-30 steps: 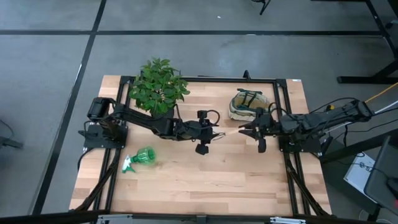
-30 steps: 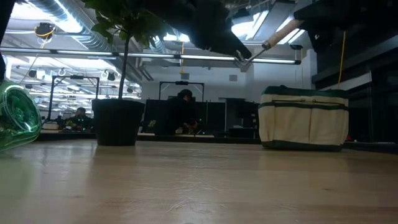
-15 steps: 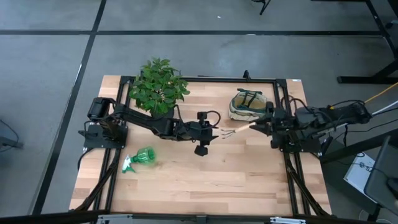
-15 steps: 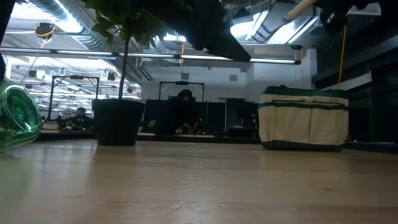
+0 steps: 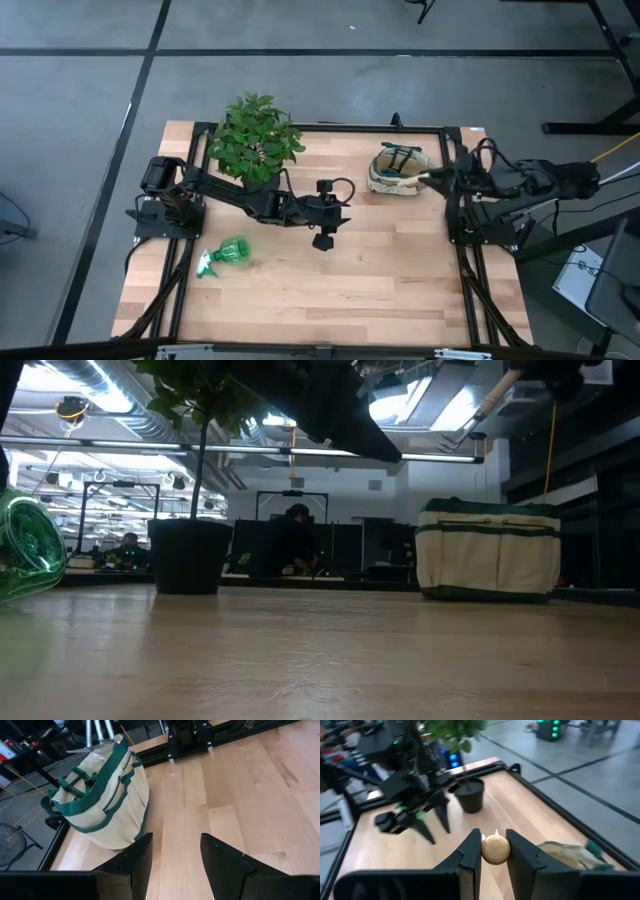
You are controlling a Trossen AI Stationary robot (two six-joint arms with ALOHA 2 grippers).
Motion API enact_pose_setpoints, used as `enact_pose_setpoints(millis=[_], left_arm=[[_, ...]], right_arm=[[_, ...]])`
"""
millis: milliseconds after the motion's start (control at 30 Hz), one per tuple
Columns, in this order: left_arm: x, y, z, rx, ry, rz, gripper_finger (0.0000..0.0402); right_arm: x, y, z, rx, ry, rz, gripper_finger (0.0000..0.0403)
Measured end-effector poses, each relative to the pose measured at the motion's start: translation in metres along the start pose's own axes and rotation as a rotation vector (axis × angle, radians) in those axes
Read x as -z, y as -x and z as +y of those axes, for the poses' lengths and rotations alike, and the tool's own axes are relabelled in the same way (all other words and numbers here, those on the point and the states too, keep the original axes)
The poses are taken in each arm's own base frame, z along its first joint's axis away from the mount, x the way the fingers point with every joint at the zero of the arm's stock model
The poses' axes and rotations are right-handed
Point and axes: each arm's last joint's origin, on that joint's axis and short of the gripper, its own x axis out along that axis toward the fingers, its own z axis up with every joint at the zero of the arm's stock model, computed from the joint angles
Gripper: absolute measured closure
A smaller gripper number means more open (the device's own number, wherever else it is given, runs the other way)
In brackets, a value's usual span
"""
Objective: Pick & Place Garden tools in Gardening bag
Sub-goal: Put the brown hand rake into the white gardening bag
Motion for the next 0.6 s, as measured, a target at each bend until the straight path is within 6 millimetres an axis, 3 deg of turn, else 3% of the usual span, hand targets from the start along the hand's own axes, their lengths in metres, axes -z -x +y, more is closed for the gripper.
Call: enact_pose_setpoints(millis=[433, 600], left_arm=[[-0.0001, 0.0000, 0.0000, 0.000, 0.000, -0.001, 0.0242], [-0.0001, 0.0000, 0.0000, 0.000, 0.000, -0.001, 0.0244]], right_arm=[[-0.0021, 0.0039, -0.0051, 0.052, -0.095, 0.021, 0.0337], [-0.0013, 0.0076, -0.0060, -0.002, -0.105, 0.034, 0.0337]])
